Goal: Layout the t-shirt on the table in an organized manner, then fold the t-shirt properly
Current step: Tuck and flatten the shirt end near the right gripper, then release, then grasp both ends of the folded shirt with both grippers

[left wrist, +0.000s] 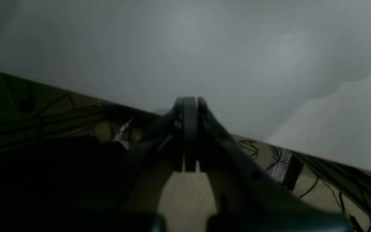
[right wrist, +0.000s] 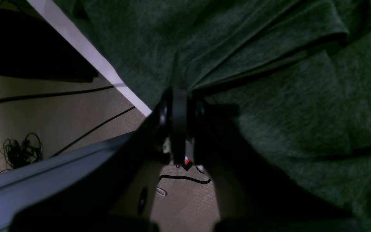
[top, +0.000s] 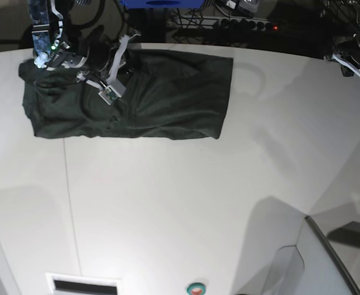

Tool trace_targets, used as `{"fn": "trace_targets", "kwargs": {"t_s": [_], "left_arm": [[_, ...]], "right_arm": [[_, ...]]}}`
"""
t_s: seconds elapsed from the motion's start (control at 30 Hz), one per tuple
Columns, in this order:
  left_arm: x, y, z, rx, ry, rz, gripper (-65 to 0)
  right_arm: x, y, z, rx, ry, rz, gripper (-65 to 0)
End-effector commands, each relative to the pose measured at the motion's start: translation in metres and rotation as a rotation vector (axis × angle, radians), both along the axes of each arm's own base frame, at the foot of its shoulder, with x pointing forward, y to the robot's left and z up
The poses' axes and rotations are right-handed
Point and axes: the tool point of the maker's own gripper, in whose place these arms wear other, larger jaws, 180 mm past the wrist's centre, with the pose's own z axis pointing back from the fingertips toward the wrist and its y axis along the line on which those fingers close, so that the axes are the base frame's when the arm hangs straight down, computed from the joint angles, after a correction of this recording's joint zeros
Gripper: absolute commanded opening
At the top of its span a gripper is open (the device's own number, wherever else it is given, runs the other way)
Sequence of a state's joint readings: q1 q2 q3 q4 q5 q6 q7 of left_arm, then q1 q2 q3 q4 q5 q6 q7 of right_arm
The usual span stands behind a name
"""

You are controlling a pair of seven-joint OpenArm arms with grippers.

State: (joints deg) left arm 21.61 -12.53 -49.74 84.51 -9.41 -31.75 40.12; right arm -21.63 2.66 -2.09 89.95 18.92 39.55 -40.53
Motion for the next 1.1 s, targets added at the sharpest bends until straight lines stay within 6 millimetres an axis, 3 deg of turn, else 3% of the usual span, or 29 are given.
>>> {"fn": "trace_targets", "kwargs": {"t_s": [0.0,0.17,0.43,0.5,0.67,0.87,0.97,1.07], "left_arm": [[0.004,0.008,0.01,0.027,-0.021,-0.008,-65.0],[0.003,0.008,0.009,0.027,-0.018,-0.008,-65.0],[0.005,0.007,0.009,0.024,-0.022,-0.007,-65.0],[0.005,0.007,0.009,0.024,-0.022,-0.007,-65.0],[0.005,0.007,0.009,0.024,-0.022,-0.007,-65.0],[0.001,0.006,0.008,0.023,-0.015,-0.006,-65.0],[0.003,0.004,0.007,0.018,-0.016,-0.011,-65.0],[0.013,-0.018,-0.003,-0.008,0.002,-0.083,-65.0]], "right_arm": [[0.007,-0.001,0.008,0.015,-0.035,-0.001,-64.4],[0.018,-0.012,0.013,-0.021,-0.055,-0.056,-64.4],[0.015,-0.018,0.012,-0.053,-0.041,-0.044,-63.9],[0.013,-0.017,0.012,-0.051,-0.038,-0.043,-60.3],[0.015,-0.026,0.016,-0.062,-0.053,-0.06,-44.4],[0.05,-0.125,0.06,-0.194,-0.21,-0.324,-41.0],[0.064,-0.175,0.072,-0.199,-0.216,-0.468,-24.8],[0.07,-0.231,0.061,-0.148,-0.146,-0.624,-5.6]]}}
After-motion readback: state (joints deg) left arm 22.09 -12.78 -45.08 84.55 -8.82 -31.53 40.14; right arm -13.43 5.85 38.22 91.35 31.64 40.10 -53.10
